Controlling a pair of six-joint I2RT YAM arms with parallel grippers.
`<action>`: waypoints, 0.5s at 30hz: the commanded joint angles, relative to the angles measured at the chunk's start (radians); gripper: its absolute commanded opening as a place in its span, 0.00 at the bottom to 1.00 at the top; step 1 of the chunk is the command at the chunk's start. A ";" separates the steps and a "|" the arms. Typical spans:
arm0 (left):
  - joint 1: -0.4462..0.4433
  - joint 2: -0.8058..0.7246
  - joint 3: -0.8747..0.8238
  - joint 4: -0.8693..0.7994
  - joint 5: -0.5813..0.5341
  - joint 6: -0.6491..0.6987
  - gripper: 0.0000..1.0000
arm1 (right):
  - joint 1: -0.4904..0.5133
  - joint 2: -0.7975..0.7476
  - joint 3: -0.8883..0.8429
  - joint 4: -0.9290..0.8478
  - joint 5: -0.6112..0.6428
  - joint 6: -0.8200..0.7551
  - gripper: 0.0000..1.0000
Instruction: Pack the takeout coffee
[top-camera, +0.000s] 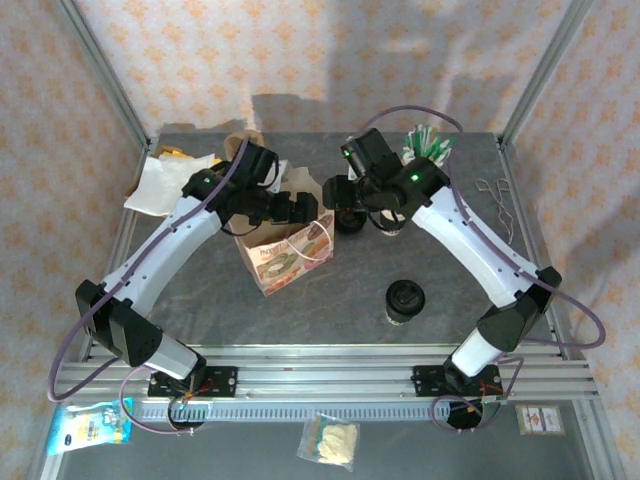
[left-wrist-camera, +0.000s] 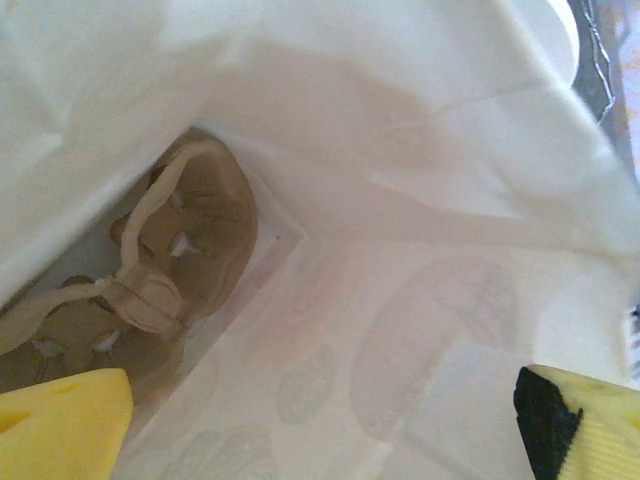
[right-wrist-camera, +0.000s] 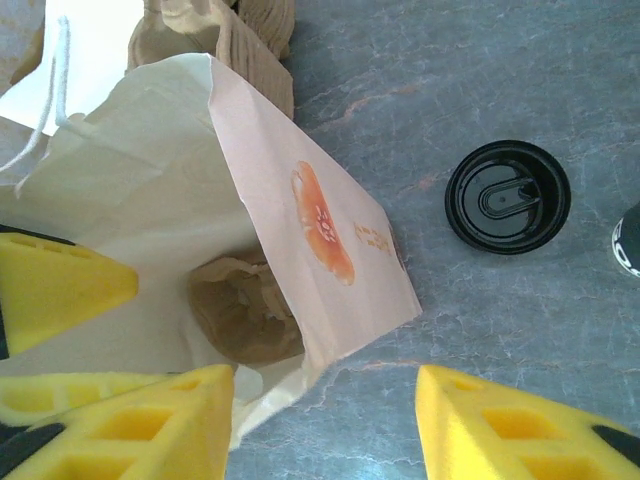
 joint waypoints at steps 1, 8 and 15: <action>-0.005 -0.025 0.078 -0.057 0.019 -0.005 0.99 | 0.005 -0.007 0.055 -0.034 0.044 0.011 0.54; -0.004 -0.035 0.230 -0.116 -0.100 -0.039 0.99 | 0.005 0.029 0.111 -0.042 0.034 -0.004 0.64; 0.021 -0.101 0.308 -0.114 -0.234 -0.118 0.99 | 0.005 0.069 0.158 -0.063 0.031 -0.027 0.71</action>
